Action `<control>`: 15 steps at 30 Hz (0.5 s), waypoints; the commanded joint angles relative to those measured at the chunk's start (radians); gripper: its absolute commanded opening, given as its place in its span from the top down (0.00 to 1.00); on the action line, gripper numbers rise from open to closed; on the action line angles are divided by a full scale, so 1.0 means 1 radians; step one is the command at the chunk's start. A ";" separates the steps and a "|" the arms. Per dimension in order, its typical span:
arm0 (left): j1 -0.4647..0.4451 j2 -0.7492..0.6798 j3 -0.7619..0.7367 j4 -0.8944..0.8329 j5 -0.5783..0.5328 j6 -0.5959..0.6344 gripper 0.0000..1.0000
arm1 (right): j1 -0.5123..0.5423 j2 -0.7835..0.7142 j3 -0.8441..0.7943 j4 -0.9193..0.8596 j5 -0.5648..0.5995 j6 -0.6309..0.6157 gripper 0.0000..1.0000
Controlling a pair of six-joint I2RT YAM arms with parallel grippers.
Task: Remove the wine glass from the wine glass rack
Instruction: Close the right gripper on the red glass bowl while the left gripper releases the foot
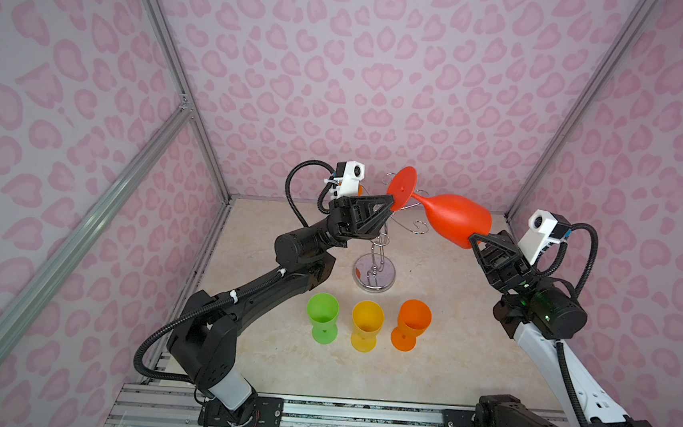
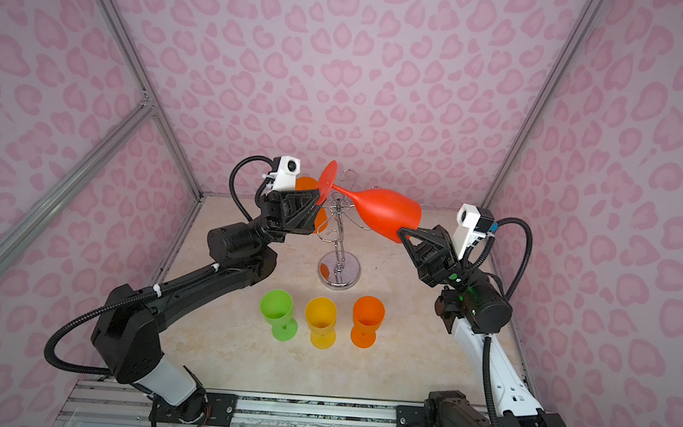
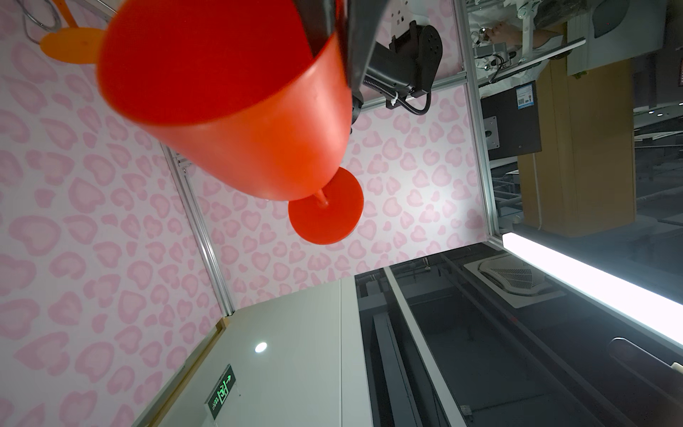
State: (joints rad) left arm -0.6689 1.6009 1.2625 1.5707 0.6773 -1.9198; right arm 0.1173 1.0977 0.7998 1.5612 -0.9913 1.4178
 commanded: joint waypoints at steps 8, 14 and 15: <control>-0.004 0.016 0.006 0.025 0.067 0.037 0.52 | -0.032 -0.057 0.009 -0.133 0.034 -0.070 1.00; -0.005 0.011 -0.032 0.025 0.090 0.076 0.35 | -0.074 -0.198 0.096 -0.752 0.065 -0.422 1.00; -0.005 0.012 -0.037 0.025 0.103 0.087 0.34 | -0.074 -0.228 0.137 -0.945 0.099 -0.542 1.00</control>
State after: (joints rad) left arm -0.6739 1.6127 1.2358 1.5661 0.7452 -1.8751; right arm 0.0475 0.9241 0.8761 1.0870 -0.9516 1.1797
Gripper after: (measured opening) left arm 0.654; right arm 0.049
